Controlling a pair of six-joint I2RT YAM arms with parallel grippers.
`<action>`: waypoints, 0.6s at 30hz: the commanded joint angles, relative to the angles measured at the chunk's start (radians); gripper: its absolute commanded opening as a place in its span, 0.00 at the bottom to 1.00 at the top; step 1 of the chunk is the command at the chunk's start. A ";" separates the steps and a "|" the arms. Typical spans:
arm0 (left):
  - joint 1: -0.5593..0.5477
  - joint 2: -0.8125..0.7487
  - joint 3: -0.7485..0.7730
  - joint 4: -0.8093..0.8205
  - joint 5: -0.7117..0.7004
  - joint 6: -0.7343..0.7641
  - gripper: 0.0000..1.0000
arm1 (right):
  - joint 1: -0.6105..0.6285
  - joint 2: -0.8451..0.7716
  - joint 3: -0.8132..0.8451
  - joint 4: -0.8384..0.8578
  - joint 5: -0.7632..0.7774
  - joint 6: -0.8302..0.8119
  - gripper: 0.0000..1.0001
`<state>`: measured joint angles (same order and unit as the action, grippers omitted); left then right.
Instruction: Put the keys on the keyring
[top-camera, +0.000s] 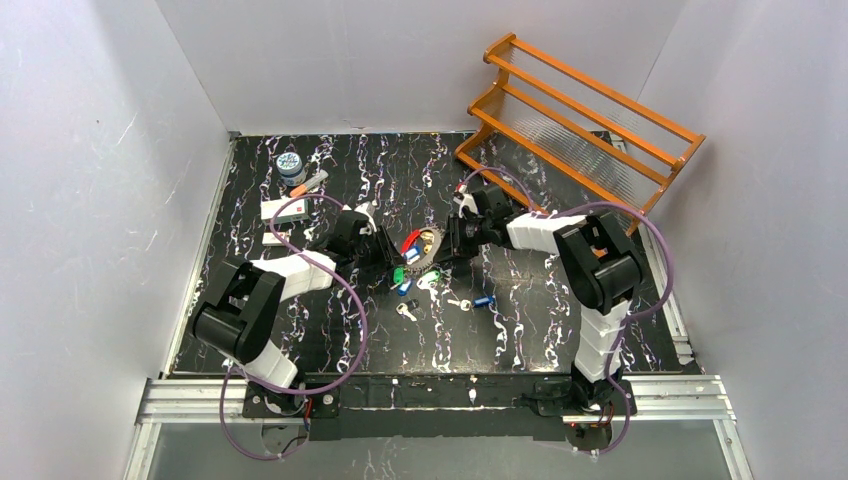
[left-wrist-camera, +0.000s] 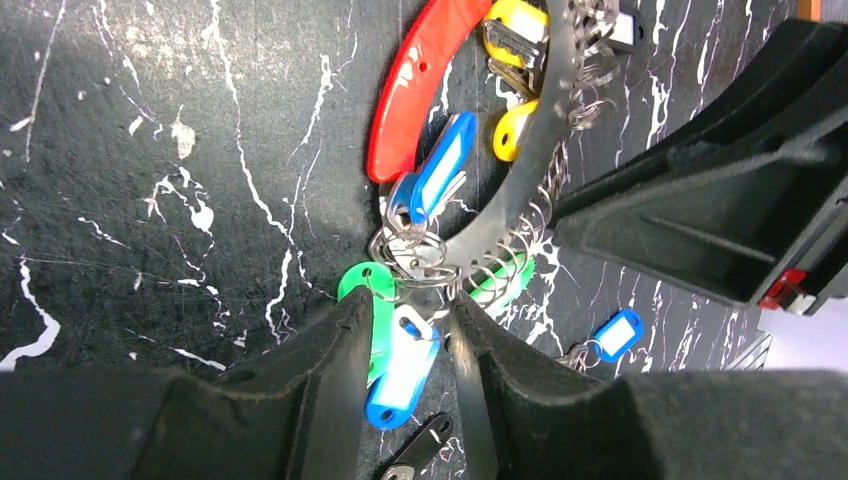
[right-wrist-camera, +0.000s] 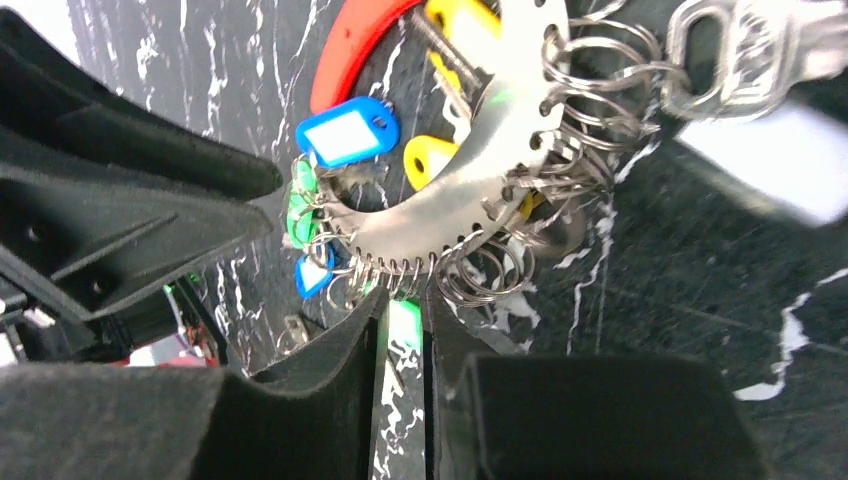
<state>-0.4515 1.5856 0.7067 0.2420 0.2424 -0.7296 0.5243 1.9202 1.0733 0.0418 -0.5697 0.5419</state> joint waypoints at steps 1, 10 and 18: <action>-0.006 -0.010 -0.021 0.003 0.010 -0.001 0.33 | 0.003 0.016 0.089 -0.039 0.091 -0.024 0.25; -0.006 -0.038 -0.029 -0.018 -0.003 0.010 0.33 | 0.005 -0.063 0.080 -0.138 0.233 -0.113 0.35; -0.006 -0.047 -0.033 -0.002 0.012 0.004 0.33 | 0.000 -0.118 -0.029 -0.023 0.134 -0.020 0.47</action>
<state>-0.4538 1.5829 0.6907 0.2470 0.2443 -0.7296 0.5259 1.8484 1.0805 -0.0517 -0.3965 0.4786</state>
